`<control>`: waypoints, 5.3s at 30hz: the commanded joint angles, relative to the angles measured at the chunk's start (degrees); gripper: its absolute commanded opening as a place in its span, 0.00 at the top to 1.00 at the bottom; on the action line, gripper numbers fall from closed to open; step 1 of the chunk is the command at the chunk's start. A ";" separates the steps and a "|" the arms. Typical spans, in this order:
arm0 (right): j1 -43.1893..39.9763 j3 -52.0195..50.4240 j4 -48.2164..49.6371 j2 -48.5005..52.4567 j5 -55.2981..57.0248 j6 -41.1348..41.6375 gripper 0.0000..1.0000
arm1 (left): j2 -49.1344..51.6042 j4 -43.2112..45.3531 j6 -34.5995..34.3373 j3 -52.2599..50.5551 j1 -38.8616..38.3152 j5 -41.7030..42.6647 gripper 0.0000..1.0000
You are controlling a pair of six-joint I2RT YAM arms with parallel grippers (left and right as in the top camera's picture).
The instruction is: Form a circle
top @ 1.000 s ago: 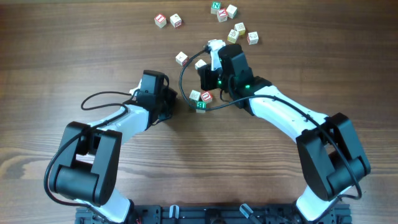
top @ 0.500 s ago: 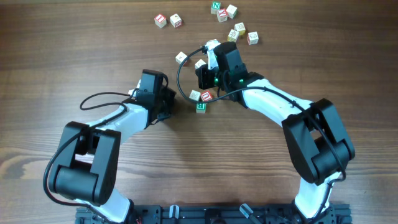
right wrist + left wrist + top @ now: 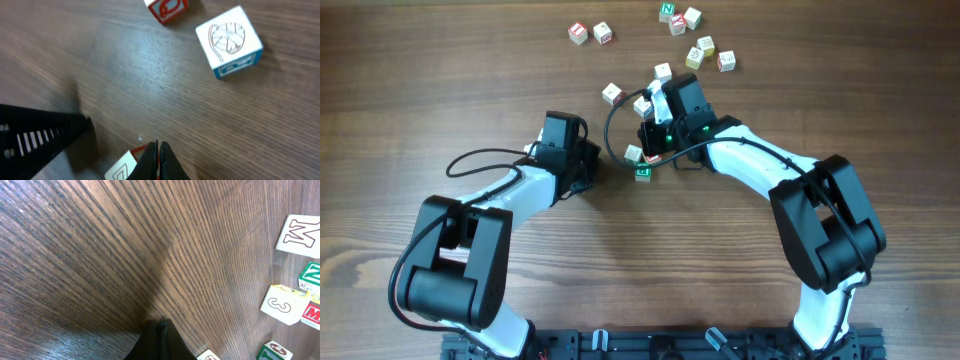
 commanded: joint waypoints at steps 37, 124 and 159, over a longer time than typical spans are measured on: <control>2.25 1.05 -1.77 1.51 0.61 -4.33 0.96 | 4.57 -4.15 -0.48 -3.87 1.27 -5.31 0.96; -1.33 -3.10 -60.78 -72.78 47.58 28.68 0.00 | -75.91 -64.83 18.18 2.56 -0.02 -26.05 0.00; -35.17 -64.41 5.29 -115.12 20.68 24.09 0.00 | -75.91 -64.83 18.21 2.56 -0.02 -26.05 0.00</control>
